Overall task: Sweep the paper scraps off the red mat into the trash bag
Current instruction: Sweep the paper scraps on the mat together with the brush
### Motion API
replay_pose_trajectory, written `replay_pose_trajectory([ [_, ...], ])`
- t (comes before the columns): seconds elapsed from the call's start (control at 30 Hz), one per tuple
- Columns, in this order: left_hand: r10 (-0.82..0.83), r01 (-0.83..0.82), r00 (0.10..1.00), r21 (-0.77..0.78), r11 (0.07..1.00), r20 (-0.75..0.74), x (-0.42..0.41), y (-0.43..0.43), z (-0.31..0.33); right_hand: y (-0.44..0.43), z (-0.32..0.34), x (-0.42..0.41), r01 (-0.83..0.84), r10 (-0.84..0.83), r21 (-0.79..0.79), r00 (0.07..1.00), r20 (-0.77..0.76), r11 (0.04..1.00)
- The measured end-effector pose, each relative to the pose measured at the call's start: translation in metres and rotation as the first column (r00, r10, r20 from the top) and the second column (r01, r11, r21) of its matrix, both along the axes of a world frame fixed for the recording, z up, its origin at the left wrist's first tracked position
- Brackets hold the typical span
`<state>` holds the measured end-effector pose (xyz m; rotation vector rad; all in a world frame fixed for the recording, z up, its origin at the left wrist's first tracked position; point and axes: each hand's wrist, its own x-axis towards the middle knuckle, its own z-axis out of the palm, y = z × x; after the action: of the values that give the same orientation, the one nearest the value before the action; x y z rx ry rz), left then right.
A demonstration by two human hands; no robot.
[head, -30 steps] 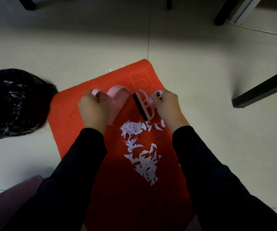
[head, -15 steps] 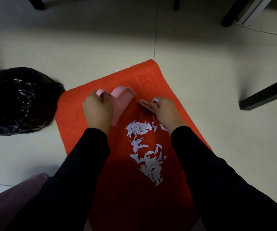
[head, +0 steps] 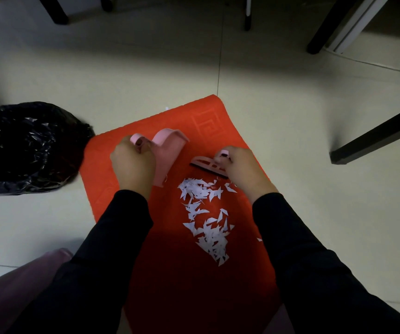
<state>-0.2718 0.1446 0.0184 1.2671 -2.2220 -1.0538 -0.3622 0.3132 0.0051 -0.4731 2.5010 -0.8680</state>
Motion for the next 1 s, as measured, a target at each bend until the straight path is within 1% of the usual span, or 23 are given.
replay_pose_trajectory([
  [0.23,0.022,-0.022,0.999,-0.001,1.000,-0.030,0.013,-0.005,0.001,-0.004,0.006,0.011,0.101,-0.101,-0.075,0.995,-0.002,0.992],
  [0.3,0.027,-0.027,0.999,-0.010,1.000,-0.023,0.014,-0.008,0.001,-0.005,0.005,0.011,0.135,-0.134,-0.082,0.991,0.008,0.988],
  [0.4,0.036,-0.035,0.999,-0.045,0.998,0.014,0.017,-0.013,0.001,-0.006,0.001,0.011,0.188,-0.190,-0.086,0.982,-0.015,0.978],
  [0.5,0.061,-0.061,0.998,-0.031,0.998,0.005,0.022,-0.015,0.000,-0.008,-0.003,0.014,0.228,-0.229,-0.083,0.973,-0.009,0.970],
  [0.57,0.075,-0.074,0.997,-0.027,0.997,0.011,0.026,-0.018,0.000,-0.010,-0.007,0.017,0.253,-0.255,-0.113,0.967,-0.001,0.961],
  [0.73,0.101,-0.101,0.995,-0.012,0.995,0.017,0.033,-0.027,-0.007,-0.018,-0.015,0.024,0.307,-0.304,-0.194,0.952,0.049,0.932],
  [0.87,0.121,-0.120,0.993,-0.031,0.992,0.011,0.038,-0.035,-0.012,-0.032,-0.019,0.028,0.329,-0.317,-0.250,0.944,0.087,0.911],
  [1.0,0.142,-0.141,0.990,-0.050,0.989,0.013,0.041,-0.043,-0.015,-0.059,-0.025,0.040,0.325,-0.286,-0.303,0.943,0.168,0.896],
])
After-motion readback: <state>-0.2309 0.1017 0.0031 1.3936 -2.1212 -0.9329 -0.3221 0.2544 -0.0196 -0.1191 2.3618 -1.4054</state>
